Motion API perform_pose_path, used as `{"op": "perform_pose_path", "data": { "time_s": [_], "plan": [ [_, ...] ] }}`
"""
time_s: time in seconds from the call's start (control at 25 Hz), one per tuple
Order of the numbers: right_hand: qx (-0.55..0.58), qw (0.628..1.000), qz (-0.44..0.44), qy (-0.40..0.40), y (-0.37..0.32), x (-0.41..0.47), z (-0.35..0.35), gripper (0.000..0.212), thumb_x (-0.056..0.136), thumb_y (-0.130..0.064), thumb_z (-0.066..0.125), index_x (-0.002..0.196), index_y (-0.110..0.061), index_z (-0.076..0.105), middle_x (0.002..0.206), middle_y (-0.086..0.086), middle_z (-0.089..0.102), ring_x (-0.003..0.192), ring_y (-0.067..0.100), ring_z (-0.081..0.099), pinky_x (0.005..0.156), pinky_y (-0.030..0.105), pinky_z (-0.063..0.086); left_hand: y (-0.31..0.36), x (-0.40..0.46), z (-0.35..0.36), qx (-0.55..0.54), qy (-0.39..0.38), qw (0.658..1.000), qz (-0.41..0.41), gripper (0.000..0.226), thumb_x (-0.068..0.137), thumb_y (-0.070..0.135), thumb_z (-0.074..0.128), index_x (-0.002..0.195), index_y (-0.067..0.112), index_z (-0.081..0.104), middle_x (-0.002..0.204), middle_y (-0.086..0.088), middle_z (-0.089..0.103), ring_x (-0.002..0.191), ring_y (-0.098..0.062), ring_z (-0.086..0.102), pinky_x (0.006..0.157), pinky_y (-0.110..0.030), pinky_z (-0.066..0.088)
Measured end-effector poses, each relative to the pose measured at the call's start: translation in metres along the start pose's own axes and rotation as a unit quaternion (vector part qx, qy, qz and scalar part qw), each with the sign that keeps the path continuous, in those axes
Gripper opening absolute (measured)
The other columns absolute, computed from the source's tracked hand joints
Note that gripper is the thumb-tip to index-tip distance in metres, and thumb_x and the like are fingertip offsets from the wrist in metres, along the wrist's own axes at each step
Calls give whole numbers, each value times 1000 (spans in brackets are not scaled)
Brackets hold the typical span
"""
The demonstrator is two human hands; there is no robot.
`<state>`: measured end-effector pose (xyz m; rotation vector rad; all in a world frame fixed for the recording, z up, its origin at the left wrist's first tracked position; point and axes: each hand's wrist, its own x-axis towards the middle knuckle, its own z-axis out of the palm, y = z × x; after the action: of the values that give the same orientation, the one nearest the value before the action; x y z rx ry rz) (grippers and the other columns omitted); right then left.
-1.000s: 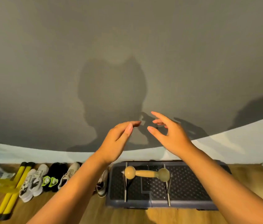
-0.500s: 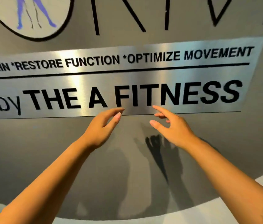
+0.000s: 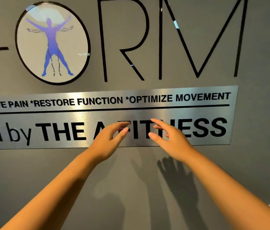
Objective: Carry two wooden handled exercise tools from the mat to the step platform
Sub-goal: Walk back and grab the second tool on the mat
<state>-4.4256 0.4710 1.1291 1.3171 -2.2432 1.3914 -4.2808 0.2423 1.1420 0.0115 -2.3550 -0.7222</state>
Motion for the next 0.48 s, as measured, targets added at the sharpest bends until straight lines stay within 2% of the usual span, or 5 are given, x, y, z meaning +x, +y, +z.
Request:
{"op": "perform_pose_path", "data": {
  "time_s": [0.08,0.2,0.32,0.4,0.48],
  "plan": [
    [-1,1000,3,-4,-1,3,-2,72,83,-82,53,150,-58,41,141,-21,58,137,6,51,114,45,45,2,4,-2,2,-6,1000,3,45,104,59,42,144,42,54,123,34,57,118,21,48,92,-13,40],
    [-2,1000,16,-7,-1,9,-2,71,84,-81,53,150,-59,40,141,-21,58,138,6,50,115,45,44,0,7,-11,4,-7,1000,0,45,105,55,42,146,40,54,134,22,61,124,7,52,101,-22,42],
    [1,1000,27,-7,-5,15,4,71,84,-81,54,150,-59,41,140,-22,57,137,6,50,115,45,43,-5,8,-21,9,-9,1000,-7,45,106,53,42,147,37,54,135,20,60,125,-4,56,106,-29,44],
    [8,999,30,-9,-8,17,11,71,84,-82,53,150,-58,42,140,-21,58,136,6,50,115,45,44,-9,9,-26,14,-8,1000,-13,45,106,52,42,146,37,54,131,20,60,119,-7,59,103,-27,44],
    [14,999,32,-7,-14,21,18,71,84,-81,53,150,-56,43,139,-21,58,136,6,50,114,45,44,-15,11,-32,15,-9,1000,-19,44,106,51,43,146,36,55,131,16,62,117,-6,60,96,-18,42]
  ]
}}
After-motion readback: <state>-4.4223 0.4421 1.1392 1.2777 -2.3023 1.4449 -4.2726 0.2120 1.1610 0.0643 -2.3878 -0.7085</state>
